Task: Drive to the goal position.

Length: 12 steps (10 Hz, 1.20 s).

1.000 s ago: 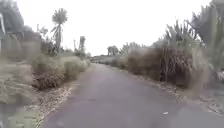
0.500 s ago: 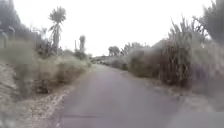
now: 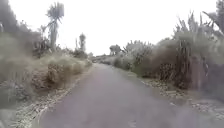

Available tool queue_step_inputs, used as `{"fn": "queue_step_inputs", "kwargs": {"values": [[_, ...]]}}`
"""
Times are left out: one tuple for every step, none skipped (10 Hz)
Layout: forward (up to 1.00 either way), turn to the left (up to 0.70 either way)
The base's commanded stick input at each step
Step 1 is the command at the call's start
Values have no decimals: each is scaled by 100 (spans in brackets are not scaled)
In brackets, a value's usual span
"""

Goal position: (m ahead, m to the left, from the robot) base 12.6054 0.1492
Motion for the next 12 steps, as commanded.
{"fn": "queue_step_inputs", "kwargs": {"values": [[100,0],[100,0],[100,0],[100,0],[100,0],[100,0],[100,0],[100,0],[100,0],[100,0],[100,0],[100,0]]}}
